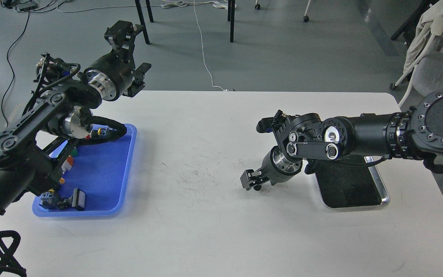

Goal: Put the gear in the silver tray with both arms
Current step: 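Grasp the gear with the right gripper and release the left gripper, then carry the gear into the silver tray and open the right gripper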

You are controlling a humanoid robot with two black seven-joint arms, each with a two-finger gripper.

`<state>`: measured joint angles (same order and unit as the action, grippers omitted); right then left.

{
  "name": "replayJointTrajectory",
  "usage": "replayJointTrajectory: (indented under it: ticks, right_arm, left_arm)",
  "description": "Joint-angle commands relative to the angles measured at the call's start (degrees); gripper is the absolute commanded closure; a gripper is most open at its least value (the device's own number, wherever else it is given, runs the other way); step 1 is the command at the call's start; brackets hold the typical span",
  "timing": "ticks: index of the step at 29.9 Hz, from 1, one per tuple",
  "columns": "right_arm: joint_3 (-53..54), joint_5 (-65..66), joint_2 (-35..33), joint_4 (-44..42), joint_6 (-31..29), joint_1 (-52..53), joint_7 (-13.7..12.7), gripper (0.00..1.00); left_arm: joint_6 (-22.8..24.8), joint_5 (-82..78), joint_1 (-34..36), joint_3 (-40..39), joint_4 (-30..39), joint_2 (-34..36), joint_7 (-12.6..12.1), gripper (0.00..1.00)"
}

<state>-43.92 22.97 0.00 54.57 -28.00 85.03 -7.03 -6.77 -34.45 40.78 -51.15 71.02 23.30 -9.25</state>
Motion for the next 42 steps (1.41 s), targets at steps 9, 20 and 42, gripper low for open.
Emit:
replayJointTrajectory:
  ticks: [9, 20, 42]
  right_arm:
    - [0.1, 0.1, 0.0, 0.4, 0.0, -0.3, -0.2, 0.33]
    - [0.0, 1.0, 0.0, 0.3, 0.0, -0.2, -0.4, 0.69]
    - [2.0, 1.2, 0.0, 2.4, 0.0, 5.5, 0.3, 0.98]
  left_arm:
    - [0.0, 0.0, 0.0, 0.1, 0.0, 0.0, 0.0, 0.02]
    - [0.0, 0.0, 0.1, 0.1, 0.0, 0.0, 0.0, 0.02]
    - [-0.1, -0.9, 0.4, 0.3, -0.1, -0.6, 0.0, 0.02]
